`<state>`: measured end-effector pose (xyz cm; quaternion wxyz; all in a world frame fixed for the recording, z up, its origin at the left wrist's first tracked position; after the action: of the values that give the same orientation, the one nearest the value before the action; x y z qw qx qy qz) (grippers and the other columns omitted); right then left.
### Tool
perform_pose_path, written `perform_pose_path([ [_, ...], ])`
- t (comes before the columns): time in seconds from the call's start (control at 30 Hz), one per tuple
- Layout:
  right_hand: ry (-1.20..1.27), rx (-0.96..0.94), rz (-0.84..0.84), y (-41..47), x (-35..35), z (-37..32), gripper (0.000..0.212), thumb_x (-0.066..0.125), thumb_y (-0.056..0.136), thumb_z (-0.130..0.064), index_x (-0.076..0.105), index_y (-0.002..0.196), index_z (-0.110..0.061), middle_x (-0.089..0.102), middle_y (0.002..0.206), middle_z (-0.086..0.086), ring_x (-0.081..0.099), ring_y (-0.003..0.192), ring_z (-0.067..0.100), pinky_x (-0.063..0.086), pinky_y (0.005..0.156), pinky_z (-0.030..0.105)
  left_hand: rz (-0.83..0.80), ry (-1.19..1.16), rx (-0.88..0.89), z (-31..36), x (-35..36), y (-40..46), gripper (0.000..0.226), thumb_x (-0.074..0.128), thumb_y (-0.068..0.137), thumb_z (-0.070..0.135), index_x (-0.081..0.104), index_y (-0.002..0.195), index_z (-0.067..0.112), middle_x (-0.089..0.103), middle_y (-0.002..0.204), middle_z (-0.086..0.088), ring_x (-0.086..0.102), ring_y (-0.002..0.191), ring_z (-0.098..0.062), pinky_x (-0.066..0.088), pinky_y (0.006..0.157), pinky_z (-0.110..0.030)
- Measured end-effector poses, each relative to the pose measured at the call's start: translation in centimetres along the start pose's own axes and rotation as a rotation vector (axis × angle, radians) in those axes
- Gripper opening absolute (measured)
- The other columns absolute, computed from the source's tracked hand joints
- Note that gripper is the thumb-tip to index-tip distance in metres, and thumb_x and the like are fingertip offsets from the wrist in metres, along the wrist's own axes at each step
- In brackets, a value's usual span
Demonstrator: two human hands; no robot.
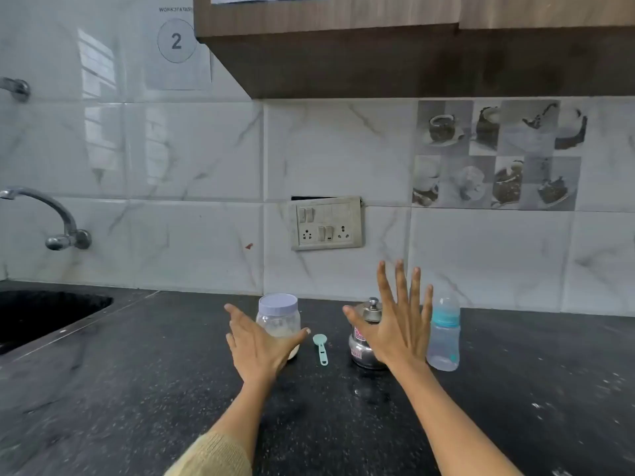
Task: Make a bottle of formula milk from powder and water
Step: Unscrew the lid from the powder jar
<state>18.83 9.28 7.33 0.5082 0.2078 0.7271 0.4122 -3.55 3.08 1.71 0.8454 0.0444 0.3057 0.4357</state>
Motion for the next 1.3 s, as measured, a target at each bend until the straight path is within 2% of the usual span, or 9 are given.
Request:
perform_pose_path([
  [0.2, 0.077, -0.107, 0.018, 0.3, 2.1, -2.9, 0.092, 0.018, 0.08, -0.082, 0.005, 0.154, -0.028, 0.008, 0.161, 0.008, 0.003, 0.148, 0.027, 0.002, 0.118, 0.043, -0.09, -0.213, -0.129, -0.7, 3.6, 2.3, 0.153, 0.086, 0.043, 0.058, -0.015, 0.147, 0.012, 0.023, 0.155, -0.011, 0.012, 0.144, -0.038, 0.029, 0.109, -0.054],
  [0.33, 0.128, -0.143, -0.019, 0.2, 3.0, -4.0, 0.092, 0.023, 0.08, -0.081, -0.005, 0.152, -0.033, 0.0, 0.161, 0.002, -0.002, 0.149, 0.025, -0.003, 0.118, 0.037, -0.035, -0.261, -0.108, -0.8, 4.0, 2.9, 0.111, 0.087, 0.049, 0.046, 0.031, 0.138, 0.011, 0.051, 0.133, -0.01, 0.048, 0.124, -0.031, 0.045, 0.098, -0.048],
  [0.43, 0.19, -0.162, -0.073, 0.2, 2.5, -4.9, 0.092, 0.024, 0.079, -0.081, -0.01, 0.15, -0.034, -0.004, 0.16, -0.001, -0.011, 0.147, 0.021, -0.005, 0.12, 0.036, -0.056, -0.289, -0.062, -0.2, 3.9, 1.3, 0.09, 0.085, 0.048, 0.047, 0.044, 0.123, 0.015, 0.06, 0.116, -0.004, 0.058, 0.106, -0.024, 0.05, 0.086, -0.039],
  [0.6, 0.237, -0.153, -0.281, -0.4, 0.6, -6.5, 0.097, 0.021, 0.072, -0.083, -0.017, 0.147, -0.035, 0.003, 0.162, -0.001, -0.01, 0.149, 0.021, -0.006, 0.119, 0.035, -0.146, -0.338, 0.011, 1.8, 3.3, -3.9, 0.086, 0.085, 0.052, 0.045, 0.045, 0.123, 0.017, 0.061, 0.113, -0.001, 0.057, 0.094, -0.017, 0.044, 0.075, -0.027],
  [0.73, 0.287, -0.115, -0.509, -1.8, -0.5, -6.9, 0.091, 0.045, 0.081, -0.073, 0.007, 0.153, -0.032, 0.027, 0.157, 0.002, 0.011, 0.148, 0.025, 0.01, 0.119, 0.04, -0.218, -0.334, 0.054, 3.3, 2.7, -8.1, 0.1, 0.084, 0.055, 0.045, 0.035, 0.137, 0.015, 0.056, 0.128, -0.005, 0.056, 0.116, -0.023, 0.047, 0.094, -0.035],
  [0.83, 0.307, -0.015, -0.624, -3.1, -1.6, -6.3, 0.085, 0.053, 0.078, -0.071, 0.029, 0.148, -0.029, 0.04, 0.149, 0.003, 0.036, 0.137, 0.027, 0.033, 0.108, 0.041, -0.234, -0.332, 0.068, 3.8, 1.9, -10.3, 0.094, 0.084, 0.053, 0.044, 0.039, 0.131, 0.016, 0.059, 0.122, -0.004, 0.06, 0.109, -0.023, 0.05, 0.092, -0.036],
  [0.93, 0.365, 0.044, -0.668, -4.0, -2.7, -6.1, 0.075, 0.059, 0.078, -0.064, 0.041, 0.141, -0.027, 0.044, 0.144, 0.004, 0.046, 0.128, 0.026, 0.041, 0.102, 0.04, -0.257, -0.33, 0.077, 4.0, 1.2, -11.4, 0.087, 0.084, 0.054, 0.04, 0.042, 0.126, 0.014, 0.061, 0.117, -0.005, 0.061, 0.103, -0.022, 0.051, 0.085, -0.033],
  [1.17, 0.476, 0.124, -0.658, -4.5, -3.6, -6.1, 0.068, 0.067, 0.077, -0.051, 0.049, 0.135, -0.021, 0.049, 0.138, 0.005, 0.049, 0.122, 0.024, 0.041, 0.097, 0.033, -0.335, -0.296, 0.093, 3.9, 1.0, -11.4, 0.095, 0.086, 0.053, 0.04, 0.039, 0.131, 0.014, 0.057, 0.122, -0.005, 0.058, 0.108, -0.023, 0.05, 0.09, -0.035],
  [1.3, 0.498, 0.121, -0.702, -4.2, -3.0, -5.9, 0.066, 0.067, 0.075, -0.052, 0.051, 0.133, -0.024, 0.051, 0.135, 0.001, 0.051, 0.121, 0.022, 0.043, 0.099, 0.035, -0.338, -0.298, 0.105, 3.7, 1.2, -11.1, 0.095, 0.087, 0.051, 0.043, 0.041, 0.129, 0.015, 0.056, 0.119, -0.002, 0.057, 0.106, -0.02, 0.047, 0.084, -0.027],
])
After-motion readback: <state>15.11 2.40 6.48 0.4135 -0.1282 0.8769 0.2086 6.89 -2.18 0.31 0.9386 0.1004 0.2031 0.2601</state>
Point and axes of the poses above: each hand's wrist, its own y-axis towards the middle knuckle, its own x-axis out of the palm, z = x × y, the point moved 5 cm from there along y, towards the middle knuckle
